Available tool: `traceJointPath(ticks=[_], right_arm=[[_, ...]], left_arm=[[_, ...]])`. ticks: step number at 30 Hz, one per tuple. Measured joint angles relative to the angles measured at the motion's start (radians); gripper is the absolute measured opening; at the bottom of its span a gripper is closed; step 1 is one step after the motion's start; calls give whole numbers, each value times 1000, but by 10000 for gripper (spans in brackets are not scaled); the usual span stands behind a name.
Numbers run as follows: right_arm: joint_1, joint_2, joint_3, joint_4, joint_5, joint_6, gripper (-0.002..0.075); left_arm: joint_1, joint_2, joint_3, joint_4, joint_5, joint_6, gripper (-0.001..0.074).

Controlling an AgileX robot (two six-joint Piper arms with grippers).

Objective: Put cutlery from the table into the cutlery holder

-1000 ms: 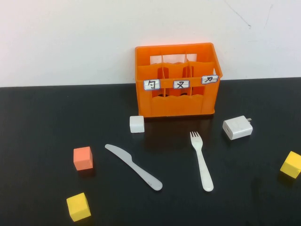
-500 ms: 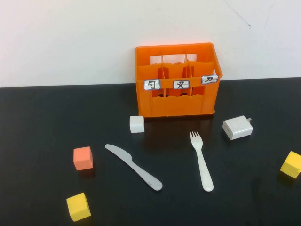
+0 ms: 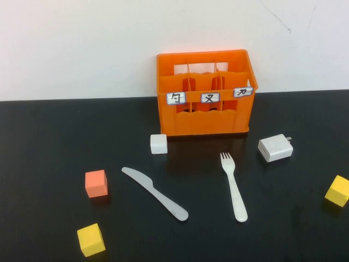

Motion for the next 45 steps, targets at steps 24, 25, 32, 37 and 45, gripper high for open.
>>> traceJointPath(ticks=[24, 25, 32, 37, 45], right_arm=[[0, 0, 11, 0, -670, 0, -2], [0, 0, 11, 0, -701, 0, -2], [0, 0, 11, 0, -770, 0, -2], [0, 0, 11, 0, -775, 0, -2], [0, 0, 11, 22, -794, 0, -2]], left_arm=[[0, 0, 4, 9, -774, 6, -1], [0, 0, 4, 9, -796, 6, -1], [0, 0, 4, 9, -833, 6, -1], [0, 0, 4, 9, -877, -19, -1], [0, 0, 4, 19, -969, -141, -1]])
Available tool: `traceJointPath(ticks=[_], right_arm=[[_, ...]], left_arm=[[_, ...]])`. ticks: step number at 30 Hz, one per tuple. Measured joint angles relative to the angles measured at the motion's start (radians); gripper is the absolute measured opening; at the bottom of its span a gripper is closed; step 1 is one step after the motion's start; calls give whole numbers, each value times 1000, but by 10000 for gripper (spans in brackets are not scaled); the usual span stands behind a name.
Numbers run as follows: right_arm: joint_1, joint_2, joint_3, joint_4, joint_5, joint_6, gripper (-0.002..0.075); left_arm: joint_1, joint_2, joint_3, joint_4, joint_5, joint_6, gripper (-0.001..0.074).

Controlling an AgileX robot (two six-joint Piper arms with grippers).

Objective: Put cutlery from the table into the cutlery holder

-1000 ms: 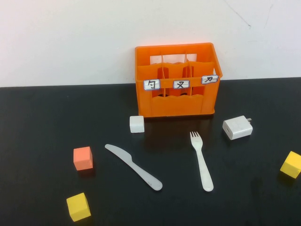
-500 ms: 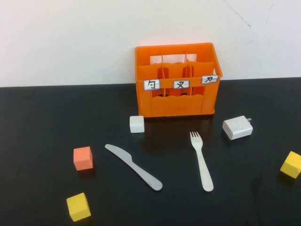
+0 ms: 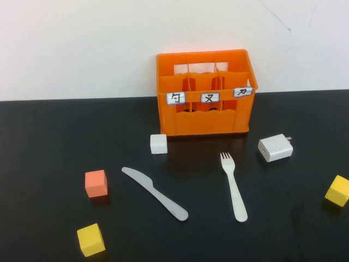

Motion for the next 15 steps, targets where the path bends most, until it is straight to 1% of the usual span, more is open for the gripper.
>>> traceJointPath(ticks=[3, 5, 7, 10, 13, 15], right_arm=[[0, 0, 0, 0, 14, 0, -2], [0, 0, -23, 0, 91, 0, -2], [0, 0, -75, 0, 203, 0, -2], [0, 0, -172, 0, 373, 0, -2], [0, 18, -284, 0, 580, 0, -2], [0, 63, -344, 0, 689, 0, -2]], left_arm=[[0, 0, 0, 9, 34, -25, -1], [0, 0, -19, 16, 121, -71, -1], [0, 0, -80, 16, 277, -117, -1], [0, 0, -192, 16, 532, -140, -1], [0, 14, -294, 16, 706, -140, -1], [0, 39, -335, 16, 773, -140, -1]])
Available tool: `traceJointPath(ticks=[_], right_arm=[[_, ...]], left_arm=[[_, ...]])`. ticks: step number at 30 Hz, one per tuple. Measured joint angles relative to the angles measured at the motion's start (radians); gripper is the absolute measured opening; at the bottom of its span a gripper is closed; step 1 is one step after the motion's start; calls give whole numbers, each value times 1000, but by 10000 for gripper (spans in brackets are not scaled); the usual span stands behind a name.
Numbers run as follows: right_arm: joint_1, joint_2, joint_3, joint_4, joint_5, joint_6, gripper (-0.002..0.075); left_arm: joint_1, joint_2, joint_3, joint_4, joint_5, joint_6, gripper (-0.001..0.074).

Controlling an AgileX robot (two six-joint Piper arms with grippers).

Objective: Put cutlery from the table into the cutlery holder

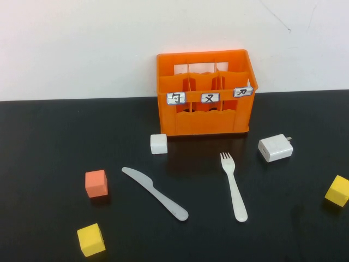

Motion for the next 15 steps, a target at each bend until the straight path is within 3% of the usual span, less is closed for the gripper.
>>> traceJointPath(ticks=[8, 15], right_arm=[[0, 203, -55, 140, 142, -185, -2], [0, 367, -55, 364, 302, -499, -2]], left_arm=[[-8, 137, -26, -144, 98, 14, -1], [-81, 243, -26, -344, 219, 234, -1]])
